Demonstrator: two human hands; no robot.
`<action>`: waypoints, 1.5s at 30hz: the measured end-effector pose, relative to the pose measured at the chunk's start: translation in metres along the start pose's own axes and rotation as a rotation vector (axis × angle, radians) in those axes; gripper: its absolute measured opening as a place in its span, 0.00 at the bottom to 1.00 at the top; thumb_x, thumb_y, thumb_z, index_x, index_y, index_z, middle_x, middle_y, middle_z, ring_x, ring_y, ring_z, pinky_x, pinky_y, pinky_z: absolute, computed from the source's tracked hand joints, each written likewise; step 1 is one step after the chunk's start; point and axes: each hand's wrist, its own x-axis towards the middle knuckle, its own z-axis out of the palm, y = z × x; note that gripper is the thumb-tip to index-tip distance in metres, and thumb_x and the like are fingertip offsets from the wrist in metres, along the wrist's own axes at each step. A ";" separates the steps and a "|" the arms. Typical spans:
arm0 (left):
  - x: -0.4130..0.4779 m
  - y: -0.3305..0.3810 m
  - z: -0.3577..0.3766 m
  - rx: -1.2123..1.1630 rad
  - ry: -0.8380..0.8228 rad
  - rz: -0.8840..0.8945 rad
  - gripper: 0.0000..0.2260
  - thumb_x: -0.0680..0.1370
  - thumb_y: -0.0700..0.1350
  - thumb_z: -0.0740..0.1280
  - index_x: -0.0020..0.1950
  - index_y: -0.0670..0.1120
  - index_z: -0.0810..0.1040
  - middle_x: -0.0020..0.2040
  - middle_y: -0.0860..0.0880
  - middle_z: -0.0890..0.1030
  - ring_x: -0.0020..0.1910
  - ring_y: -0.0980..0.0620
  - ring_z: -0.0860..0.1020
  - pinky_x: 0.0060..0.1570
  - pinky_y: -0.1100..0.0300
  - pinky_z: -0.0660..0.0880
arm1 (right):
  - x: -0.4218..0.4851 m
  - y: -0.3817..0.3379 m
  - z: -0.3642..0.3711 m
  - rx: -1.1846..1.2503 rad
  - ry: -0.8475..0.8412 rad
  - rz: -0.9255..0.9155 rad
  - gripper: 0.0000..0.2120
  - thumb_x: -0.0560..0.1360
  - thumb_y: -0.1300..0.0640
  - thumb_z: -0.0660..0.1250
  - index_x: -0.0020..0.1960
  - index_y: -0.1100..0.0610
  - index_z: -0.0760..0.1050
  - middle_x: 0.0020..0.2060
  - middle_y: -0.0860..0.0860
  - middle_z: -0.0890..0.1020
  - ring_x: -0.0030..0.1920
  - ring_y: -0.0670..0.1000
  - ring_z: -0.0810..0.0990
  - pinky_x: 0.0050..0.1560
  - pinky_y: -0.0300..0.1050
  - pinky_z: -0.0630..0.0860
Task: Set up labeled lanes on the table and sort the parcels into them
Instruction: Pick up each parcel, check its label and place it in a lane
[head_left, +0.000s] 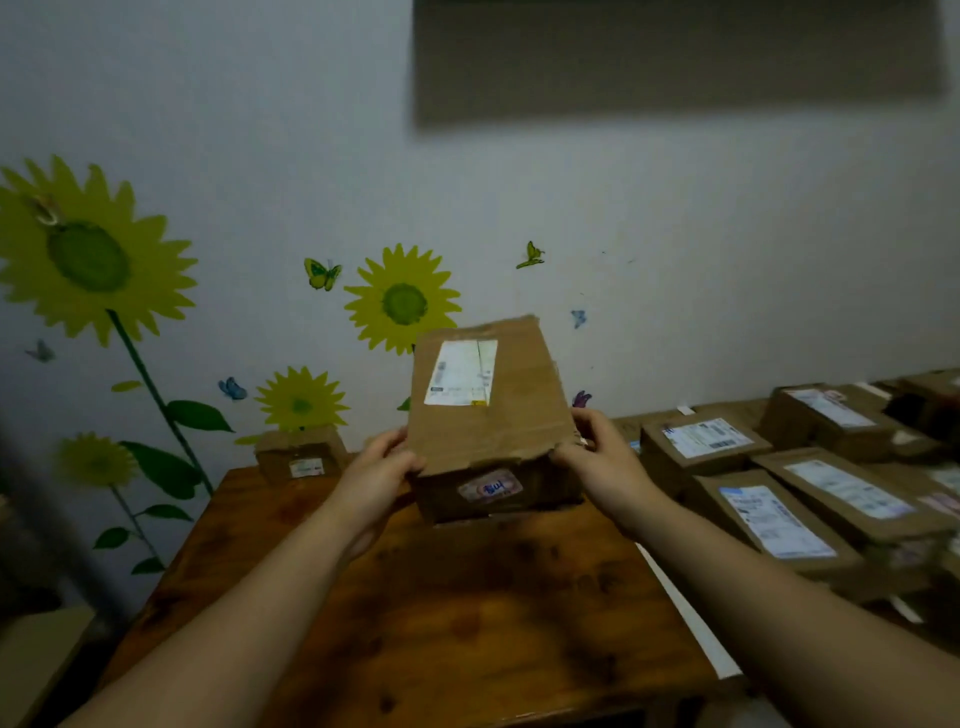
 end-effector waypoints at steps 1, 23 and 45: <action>-0.008 -0.001 -0.001 0.000 -0.020 0.020 0.23 0.76 0.31 0.59 0.69 0.46 0.67 0.55 0.47 0.76 0.48 0.51 0.76 0.39 0.59 0.72 | -0.008 0.000 -0.001 0.021 -0.016 -0.001 0.21 0.73 0.59 0.70 0.62 0.48 0.66 0.56 0.47 0.76 0.51 0.44 0.76 0.50 0.42 0.76; -0.106 -0.028 0.249 0.259 -0.348 0.220 0.31 0.75 0.33 0.67 0.74 0.50 0.61 0.61 0.52 0.73 0.59 0.54 0.72 0.47 0.65 0.74 | -0.165 0.043 -0.242 -0.146 0.325 -0.006 0.26 0.76 0.59 0.68 0.70 0.46 0.62 0.54 0.41 0.72 0.56 0.43 0.72 0.57 0.44 0.76; -0.108 -0.104 0.584 0.451 -0.580 0.088 0.30 0.76 0.44 0.68 0.75 0.54 0.59 0.67 0.53 0.72 0.57 0.57 0.72 0.54 0.63 0.72 | -0.169 0.142 -0.538 -0.215 0.485 0.306 0.29 0.78 0.53 0.65 0.75 0.48 0.58 0.68 0.48 0.70 0.67 0.52 0.70 0.65 0.50 0.68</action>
